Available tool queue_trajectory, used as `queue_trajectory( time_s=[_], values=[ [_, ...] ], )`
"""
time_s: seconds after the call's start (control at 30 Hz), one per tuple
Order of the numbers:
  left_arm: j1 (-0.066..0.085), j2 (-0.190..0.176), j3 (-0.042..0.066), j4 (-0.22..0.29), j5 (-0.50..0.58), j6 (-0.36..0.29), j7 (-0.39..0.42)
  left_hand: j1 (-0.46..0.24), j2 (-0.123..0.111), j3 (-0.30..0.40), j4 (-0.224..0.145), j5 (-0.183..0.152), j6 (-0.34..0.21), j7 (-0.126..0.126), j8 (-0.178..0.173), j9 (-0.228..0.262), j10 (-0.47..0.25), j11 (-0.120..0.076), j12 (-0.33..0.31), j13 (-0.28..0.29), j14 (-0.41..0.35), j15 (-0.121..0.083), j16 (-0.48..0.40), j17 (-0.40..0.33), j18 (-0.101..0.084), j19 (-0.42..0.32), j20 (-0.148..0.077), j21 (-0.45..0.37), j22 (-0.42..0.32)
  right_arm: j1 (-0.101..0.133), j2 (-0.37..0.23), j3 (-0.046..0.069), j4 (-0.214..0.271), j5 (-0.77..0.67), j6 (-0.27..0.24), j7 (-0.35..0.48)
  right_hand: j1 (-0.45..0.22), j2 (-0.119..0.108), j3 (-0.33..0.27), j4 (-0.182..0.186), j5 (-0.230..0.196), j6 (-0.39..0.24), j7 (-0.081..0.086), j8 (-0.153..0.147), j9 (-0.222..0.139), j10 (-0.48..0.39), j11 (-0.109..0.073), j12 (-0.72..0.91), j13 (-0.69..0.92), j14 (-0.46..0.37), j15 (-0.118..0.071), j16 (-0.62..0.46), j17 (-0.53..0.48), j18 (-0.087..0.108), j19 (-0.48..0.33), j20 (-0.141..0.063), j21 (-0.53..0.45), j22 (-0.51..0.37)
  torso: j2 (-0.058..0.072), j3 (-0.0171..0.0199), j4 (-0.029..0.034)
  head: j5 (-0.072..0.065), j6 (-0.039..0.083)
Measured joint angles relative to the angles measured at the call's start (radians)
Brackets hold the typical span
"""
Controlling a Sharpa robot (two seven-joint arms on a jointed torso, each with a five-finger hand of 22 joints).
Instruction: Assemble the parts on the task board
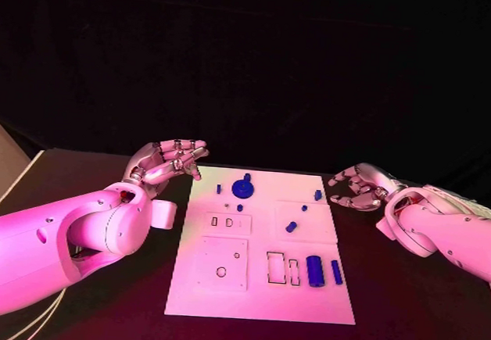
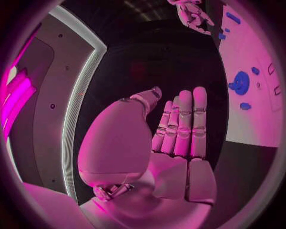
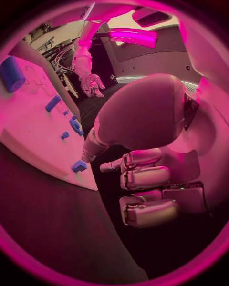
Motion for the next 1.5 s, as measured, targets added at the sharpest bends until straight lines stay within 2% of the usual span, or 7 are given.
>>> queue_trajectory(
  time_s=[0.27,0.7,1.0,1.4,1.5],
  values=[
    [-0.001,0.001,0.000,-0.002,0.000,0.002,0.000,0.000,0.000,0.000,0.000,0.000,0.000,0.000,0.000,0.000,0.000,0.000,0.000,0.000,0.000,0.000,0.000,0.000,0.000,0.000,0.000,0.000,0.000,-0.002,0.035,0.000,-0.045,-0.021,0.011,-0.006,0.000,0.000,0.000,0.000,-0.004,0.000,0.000,-0.006,-0.001,0.003,0.003,0.000,0.000,0.000,0.000,0.000,0.000,0.000,0.000,0.000,0.000,0.000,0.000,-0.0043,0.0028,-0.003,-0.008],
    [-0.002,0.001,0.000,-0.002,0.000,0.003,0.000,0.000,0.000,0.000,0.000,0.000,0.000,0.000,0.000,0.000,0.000,0.000,0.000,0.000,0.000,0.000,0.000,0.000,0.000,0.000,0.000,0.000,0.000,-0.016,0.097,-0.001,-0.115,-0.036,0.022,-0.028,0.000,0.000,0.000,0.000,-0.006,0.000,0.000,-0.006,-0.002,0.003,0.003,0.000,0.001,0.000,0.000,0.000,0.000,0.000,0.000,0.000,0.000,0.000,-0.001,-0.0043,0.0033,0.002,-0.016],
    [-0.002,0.001,0.000,-0.002,0.000,0.003,0.000,0.000,0.000,0.000,0.000,0.000,0.000,0.000,0.000,0.000,0.000,0.000,0.000,0.000,0.000,0.000,0.000,0.000,0.000,0.000,0.000,0.000,0.001,-0.021,0.114,-0.002,-0.129,-0.039,0.038,-0.036,0.000,0.000,-0.003,0.003,-0.008,0.000,0.000,-0.006,-0.002,0.003,0.003,0.000,0.001,0.000,0.000,0.000,0.000,0.000,0.000,0.000,0.000,0.001,-0.001,-0.0044,0.0012,0.007,-0.021],
    [-0.002,0.001,0.000,-0.003,0.000,0.003,0.000,0.000,0.000,0.000,0.000,0.000,0.000,0.000,0.000,0.000,0.000,0.000,0.000,0.000,0.000,0.000,0.000,0.000,0.000,0.000,0.000,0.000,0.001,-0.022,0.126,-0.002,-0.135,-0.041,0.048,-0.041,-0.013,0.013,0.001,0.008,-0.008,0.016,0.002,-0.006,0.001,0.003,0.003,0.000,0.000,0.000,0.000,0.000,0.000,0.000,0.000,0.000,0.000,0.001,-0.003,-0.0043,0.0006,0.007,-0.023],
    [-0.002,0.001,0.000,-0.003,0.000,0.003,0.000,0.000,0.000,0.000,0.000,0.000,0.000,0.000,0.000,0.000,0.000,0.000,0.000,0.000,0.000,0.000,0.000,0.000,0.000,0.000,0.000,0.000,0.001,-0.022,0.129,-0.002,-0.136,-0.041,0.048,-0.042,-0.021,0.021,0.005,0.012,-0.008,0.021,-0.003,-0.006,0.002,0.003,0.003,0.000,0.000,0.000,0.000,0.000,0.000,0.000,0.000,0.000,0.000,0.001,-0.003,-0.0042,0.0006,0.007,-0.022]
  ],
)
